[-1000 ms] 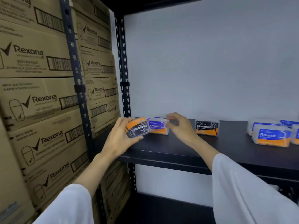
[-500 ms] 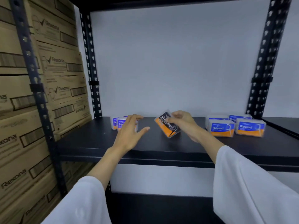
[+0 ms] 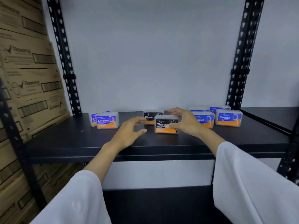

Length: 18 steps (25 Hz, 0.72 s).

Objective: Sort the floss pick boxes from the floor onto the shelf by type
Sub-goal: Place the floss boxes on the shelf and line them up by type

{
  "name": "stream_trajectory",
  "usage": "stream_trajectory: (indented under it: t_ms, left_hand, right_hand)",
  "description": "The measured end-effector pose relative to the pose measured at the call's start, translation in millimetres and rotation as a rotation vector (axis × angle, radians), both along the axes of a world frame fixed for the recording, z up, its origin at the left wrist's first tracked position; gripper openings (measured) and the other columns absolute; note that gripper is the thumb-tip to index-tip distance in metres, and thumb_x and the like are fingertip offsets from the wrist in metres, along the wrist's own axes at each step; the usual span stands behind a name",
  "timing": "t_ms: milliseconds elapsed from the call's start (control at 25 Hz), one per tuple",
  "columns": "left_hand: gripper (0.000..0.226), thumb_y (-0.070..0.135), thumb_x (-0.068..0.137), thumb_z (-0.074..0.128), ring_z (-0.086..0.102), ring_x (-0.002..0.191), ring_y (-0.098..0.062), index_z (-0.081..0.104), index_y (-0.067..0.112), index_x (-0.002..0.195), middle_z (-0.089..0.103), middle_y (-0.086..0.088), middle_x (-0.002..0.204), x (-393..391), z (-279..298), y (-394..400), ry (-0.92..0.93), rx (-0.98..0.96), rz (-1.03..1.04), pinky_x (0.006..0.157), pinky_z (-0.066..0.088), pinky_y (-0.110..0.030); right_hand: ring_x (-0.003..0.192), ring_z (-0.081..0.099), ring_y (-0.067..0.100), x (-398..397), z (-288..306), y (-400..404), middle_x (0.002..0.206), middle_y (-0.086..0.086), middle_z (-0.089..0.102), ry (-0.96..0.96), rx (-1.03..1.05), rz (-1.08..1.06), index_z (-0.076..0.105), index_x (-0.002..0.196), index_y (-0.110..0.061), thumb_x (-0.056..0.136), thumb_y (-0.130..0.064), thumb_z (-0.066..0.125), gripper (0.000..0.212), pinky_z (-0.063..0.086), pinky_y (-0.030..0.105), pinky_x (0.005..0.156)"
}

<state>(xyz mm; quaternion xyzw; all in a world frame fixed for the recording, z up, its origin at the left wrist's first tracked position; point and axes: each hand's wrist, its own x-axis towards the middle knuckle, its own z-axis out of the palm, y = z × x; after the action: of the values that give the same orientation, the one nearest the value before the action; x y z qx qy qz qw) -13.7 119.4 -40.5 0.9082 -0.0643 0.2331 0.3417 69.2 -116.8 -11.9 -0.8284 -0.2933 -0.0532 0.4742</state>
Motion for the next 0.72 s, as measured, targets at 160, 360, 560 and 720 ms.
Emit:
stream_trajectory:
  t_ms: [160, 360, 560, 720]
  left_hand:
    - [0.059, 0.023, 0.079, 0.076, 0.057, 0.111, -0.003, 0.05, 0.035, 0.131, 0.055, 0.011, 0.127, 10.5, 7.5, -26.6, -0.025, 0.024, -0.121, 0.1, 0.044, -0.026]
    - [0.048, 0.019, 0.082, 0.071, 0.062, 0.104, -0.008, 0.052, 0.038, 0.122, 0.054, 0.006, 0.121, 18.7, 0.7, -31.0, -0.085, 0.07, -0.033, 0.096, 0.05, -0.041]
    - [0.045, 0.017, 0.084, 0.068, 0.059, 0.101, -0.014, 0.051, 0.036, 0.122, 0.056, 0.004, 0.114, 19.7, 6.6, -16.3, -0.056, 0.125, 0.039, 0.092, 0.05, -0.044]
    - [0.035, 0.024, 0.088, 0.061, 0.058, 0.104, -0.015, 0.053, 0.032, 0.121, 0.057, 0.008, 0.116, -2.0, 5.9, -21.7, -0.138, 0.109, 0.141, 0.092, 0.049, -0.043]
  right_hand:
    - [0.1, 0.055, 0.012, -4.4, -12.9, -23.5, 0.12, 0.001, 0.055, -0.066, -0.041, -0.048, 0.054, 0.124, -0.028, 0.068, -0.016, 0.083, 0.065, 0.045, 0.02, 0.077]
    - [0.089, 0.061, 0.011, -3.1, -17.0, -2.0, 0.116, 0.002, 0.059, -0.078, -0.042, -0.028, 0.047, 0.13, -0.023, 0.075, -0.006, 0.076, 0.065, 0.049, 0.016, 0.069]
    - [0.084, 0.06, 0.012, 2.6, -18.0, 21.1, 0.114, 0.003, 0.059, -0.084, -0.067, -0.078, 0.043, 0.133, -0.019, 0.077, -0.006, 0.075, 0.065, 0.047, 0.018, 0.071]
    - [0.095, 0.055, 0.017, -5.6, -24.4, 11.6, 0.115, 0.005, 0.054, -0.125, -0.057, -0.198, 0.046, 0.13, -0.012, 0.081, -0.013, 0.071, 0.054, 0.045, 0.028, 0.083]
